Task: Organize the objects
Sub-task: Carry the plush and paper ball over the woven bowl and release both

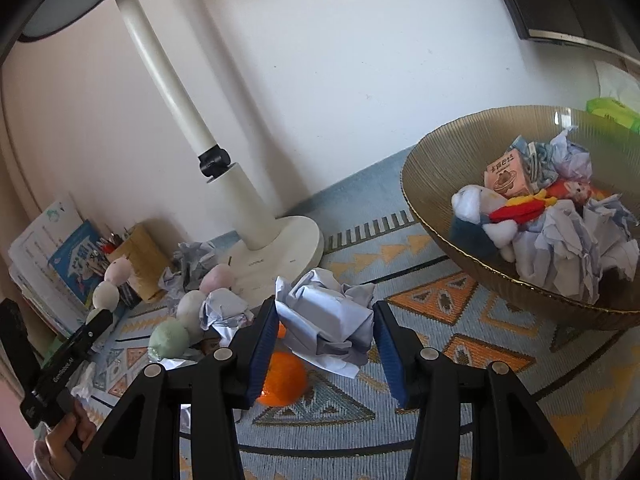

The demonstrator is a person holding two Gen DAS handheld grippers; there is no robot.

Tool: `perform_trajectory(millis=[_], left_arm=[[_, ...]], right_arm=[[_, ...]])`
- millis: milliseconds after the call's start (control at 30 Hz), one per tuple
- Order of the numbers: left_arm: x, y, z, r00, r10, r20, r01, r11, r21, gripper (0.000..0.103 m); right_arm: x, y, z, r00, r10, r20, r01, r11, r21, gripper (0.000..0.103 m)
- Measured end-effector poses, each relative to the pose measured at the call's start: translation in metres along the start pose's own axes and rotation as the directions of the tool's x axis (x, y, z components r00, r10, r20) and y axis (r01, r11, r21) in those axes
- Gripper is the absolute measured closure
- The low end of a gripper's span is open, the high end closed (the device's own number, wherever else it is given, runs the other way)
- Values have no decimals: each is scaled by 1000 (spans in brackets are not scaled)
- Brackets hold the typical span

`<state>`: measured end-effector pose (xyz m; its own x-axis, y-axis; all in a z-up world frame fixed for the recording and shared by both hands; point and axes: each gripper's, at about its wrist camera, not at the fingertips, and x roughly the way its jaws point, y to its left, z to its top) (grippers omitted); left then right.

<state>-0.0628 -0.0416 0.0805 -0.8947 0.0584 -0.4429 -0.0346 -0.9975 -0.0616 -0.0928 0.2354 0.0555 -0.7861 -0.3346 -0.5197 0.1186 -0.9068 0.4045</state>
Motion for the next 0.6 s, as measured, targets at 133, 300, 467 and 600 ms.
perform_trajectory(millis=[133,300,467,600], left_arm=[[-5,-5,0,1000,14,-21,-14,1000,17,62],[-30,-34,27,997,-58,46,56,998,25,62],[-30,-95,67,980,-178,88,171,982,81,62],[-16,-148,87,970,-232,73,224,969,103,62]], right_arm=[[-5,-4,0,999,30,-11,-30,999,30,56],[-41,3,26,995,81,63,-80,997,-23,56],[-74,-14,72,987,66,144,-63,998,-26,56],[-96,-44,103,982,10,188,-10,1000,0,56]])
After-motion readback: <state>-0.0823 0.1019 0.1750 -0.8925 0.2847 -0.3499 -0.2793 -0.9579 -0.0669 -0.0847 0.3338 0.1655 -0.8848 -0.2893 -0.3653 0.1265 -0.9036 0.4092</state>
